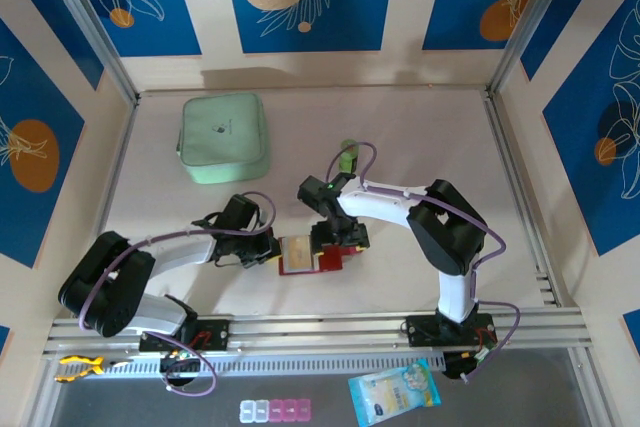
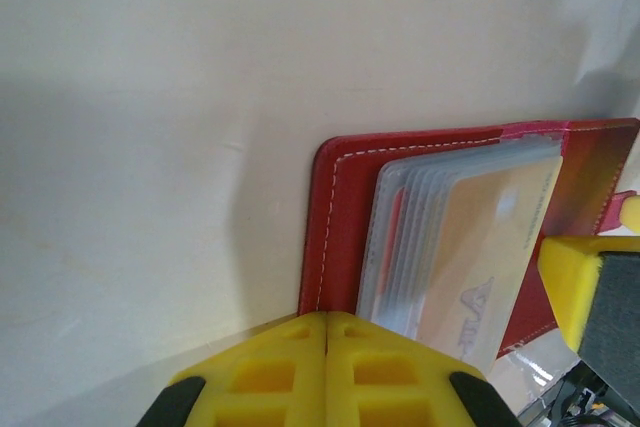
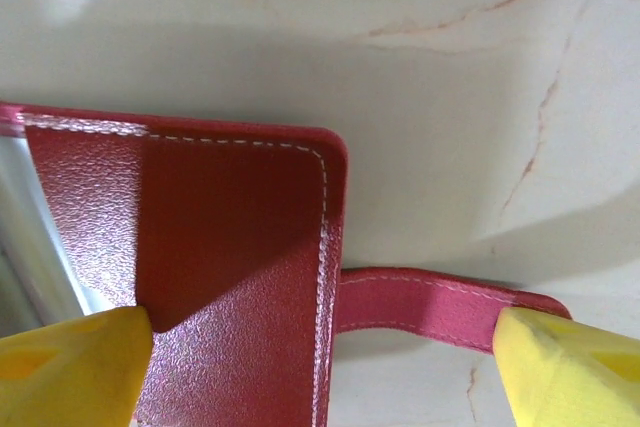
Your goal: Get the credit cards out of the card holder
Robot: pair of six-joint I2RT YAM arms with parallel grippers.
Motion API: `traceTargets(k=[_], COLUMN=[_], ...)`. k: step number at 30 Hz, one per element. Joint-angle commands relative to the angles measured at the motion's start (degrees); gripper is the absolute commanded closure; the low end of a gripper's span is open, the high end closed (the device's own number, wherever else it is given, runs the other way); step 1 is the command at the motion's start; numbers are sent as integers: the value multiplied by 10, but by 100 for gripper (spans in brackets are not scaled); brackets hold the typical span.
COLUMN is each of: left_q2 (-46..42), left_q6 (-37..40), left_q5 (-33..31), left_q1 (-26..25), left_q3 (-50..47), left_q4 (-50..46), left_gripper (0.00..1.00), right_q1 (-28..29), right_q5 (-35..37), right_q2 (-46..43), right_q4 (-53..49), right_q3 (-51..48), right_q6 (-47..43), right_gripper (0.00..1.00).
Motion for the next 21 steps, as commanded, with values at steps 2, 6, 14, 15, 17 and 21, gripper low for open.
traceTargets(k=[2, 6, 14, 15, 17, 21], left_q2=[-10, -15, -18, -19, -25, -29], left_q6=[-2, 11, 65, 72, 83, 85], left_q5=[-2, -1, 7, 6, 0, -6], left_q1=[-11, -12, -11, -11, -12, -12], left_q3=[-17, -19, -12, -10, -1, 20], left_q4=[-32, -47, -84, -90, -105, -119], left_gripper=[100, 100, 100, 100, 100, 100], right_q1=[-3, -6, -6, -6, -6, -4], right_q5=[-24, -33, -35, -33, -31, -41], right_q2=[19, 29, 17, 15, 10, -1], right_q4=[15, 25, 29, 28, 27, 31], right_q3=[-17, -27, -47, -48, -48, -50], right_q6=[-5, -8, -11, -11, -14, -7], right_gripper=[9, 8, 8, 8, 9, 11])
